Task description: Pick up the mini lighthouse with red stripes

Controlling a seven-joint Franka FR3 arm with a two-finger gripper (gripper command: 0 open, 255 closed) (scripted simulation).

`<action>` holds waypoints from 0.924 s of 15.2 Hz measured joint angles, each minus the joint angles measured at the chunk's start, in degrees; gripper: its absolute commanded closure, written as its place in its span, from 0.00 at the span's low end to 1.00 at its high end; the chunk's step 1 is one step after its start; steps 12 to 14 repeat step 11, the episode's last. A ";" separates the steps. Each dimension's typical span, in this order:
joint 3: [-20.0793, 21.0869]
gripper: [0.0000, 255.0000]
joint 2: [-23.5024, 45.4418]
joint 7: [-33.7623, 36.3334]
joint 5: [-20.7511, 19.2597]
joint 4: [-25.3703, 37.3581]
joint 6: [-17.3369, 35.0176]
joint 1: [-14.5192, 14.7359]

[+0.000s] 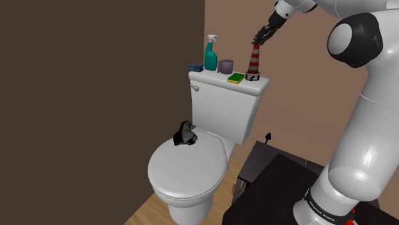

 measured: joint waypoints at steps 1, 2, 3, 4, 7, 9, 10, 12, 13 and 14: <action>-0.08 1.00 0.24 0.17 0.14 0.99 -0.82 -0.20; -0.17 1.00 0.72 0.34 0.46 2.19 -1.69 -0.47; -0.28 1.00 1.45 0.51 0.96 3.78 -2.77 -0.87; -0.36 1.00 1.70 0.70 1.13 4.85 -3.67 -1.11; -0.60 1.00 2.96 1.29 2.08 8.60 -6.50 -2.10; -0.79 1.00 4.06 1.51 3.01 11.36 -8.53 -3.07; -0.82 1.00 4.82 1.89 3.58 13.18 -9.70 -3.58; -0.84 1.00 5.43 1.95 4.08 14.27 -10.36 -4.02; -0.84 1.00 5.43 1.95 4.08 14.27 -10.36 -4.02; -0.84 1.00 5.43 1.95 4.08 14.27 -10.36 -4.02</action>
